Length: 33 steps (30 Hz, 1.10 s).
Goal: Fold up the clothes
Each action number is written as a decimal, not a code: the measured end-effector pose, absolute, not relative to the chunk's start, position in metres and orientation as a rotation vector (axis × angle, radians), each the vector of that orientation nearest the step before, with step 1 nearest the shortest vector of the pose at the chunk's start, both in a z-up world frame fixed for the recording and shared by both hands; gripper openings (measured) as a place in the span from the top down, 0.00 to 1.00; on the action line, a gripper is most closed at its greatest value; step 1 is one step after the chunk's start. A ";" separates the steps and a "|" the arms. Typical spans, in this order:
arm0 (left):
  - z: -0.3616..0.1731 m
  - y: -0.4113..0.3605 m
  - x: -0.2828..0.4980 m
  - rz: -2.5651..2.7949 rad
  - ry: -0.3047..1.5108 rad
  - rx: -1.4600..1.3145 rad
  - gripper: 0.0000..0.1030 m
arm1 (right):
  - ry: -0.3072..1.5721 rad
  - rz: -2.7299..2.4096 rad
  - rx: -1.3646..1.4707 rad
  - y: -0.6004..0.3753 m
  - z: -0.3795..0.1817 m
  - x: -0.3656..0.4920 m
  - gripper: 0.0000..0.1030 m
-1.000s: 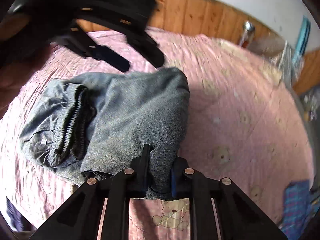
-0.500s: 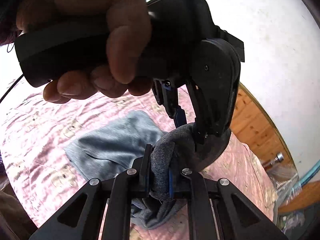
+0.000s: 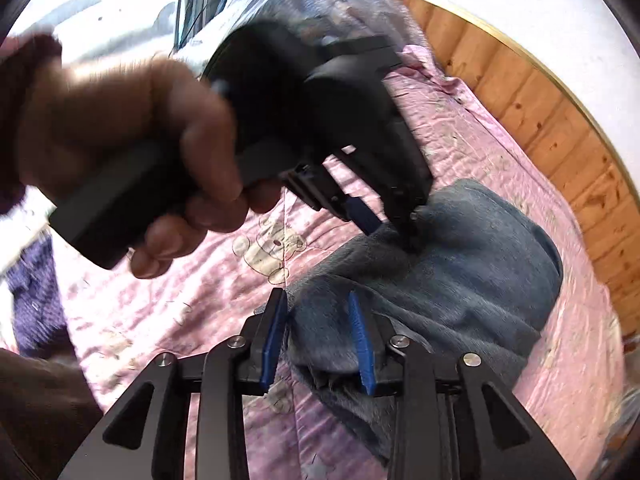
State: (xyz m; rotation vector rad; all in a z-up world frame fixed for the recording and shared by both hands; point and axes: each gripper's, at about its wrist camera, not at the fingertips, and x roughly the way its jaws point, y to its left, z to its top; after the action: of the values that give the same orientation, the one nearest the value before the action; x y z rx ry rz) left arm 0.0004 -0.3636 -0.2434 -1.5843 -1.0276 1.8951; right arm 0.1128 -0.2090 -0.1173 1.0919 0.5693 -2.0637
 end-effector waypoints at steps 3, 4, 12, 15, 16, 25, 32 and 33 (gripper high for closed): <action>-0.239 -0.357 -0.006 1.890 -0.992 -1.593 0.71 | 0.259 -2.238 1.189 -0.135 -0.078 0.085 0.48; -0.239 -0.356 -0.008 1.881 -0.994 -1.608 0.70 | 0.167 -2.301 1.258 -0.111 -0.080 0.070 0.48; -0.219 -0.346 -0.017 2.049 -0.755 -1.615 0.87 | -0.236 -2.105 1.595 -0.062 -0.184 0.053 0.63; -0.234 -0.356 -0.018 2.080 -0.713 -1.699 0.87 | -0.203 -2.055 1.581 -0.073 -0.175 0.092 0.66; -0.236 -0.359 -0.019 2.074 -0.734 -1.701 0.87 | -0.209 -2.045 1.588 -0.071 -0.175 0.095 0.66; -0.132 -0.336 -0.028 2.171 -0.290 -1.638 0.56 | -0.259 -2.138 1.449 -0.036 -0.148 0.064 0.53; -0.100 -0.188 -0.085 1.995 0.175 -1.448 0.25 | -0.285 -2.138 1.466 -0.043 -0.173 0.043 0.53; -0.110 -0.168 -0.092 1.970 0.243 -1.459 0.25 | -0.289 -2.146 1.467 -0.045 -0.177 0.040 0.52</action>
State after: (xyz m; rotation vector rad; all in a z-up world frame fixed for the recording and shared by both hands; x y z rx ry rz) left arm -0.0924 -0.1684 -0.1100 -1.4589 0.2432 1.9704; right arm 0.0398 -0.0446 -0.1766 1.4665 -0.2890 -2.1459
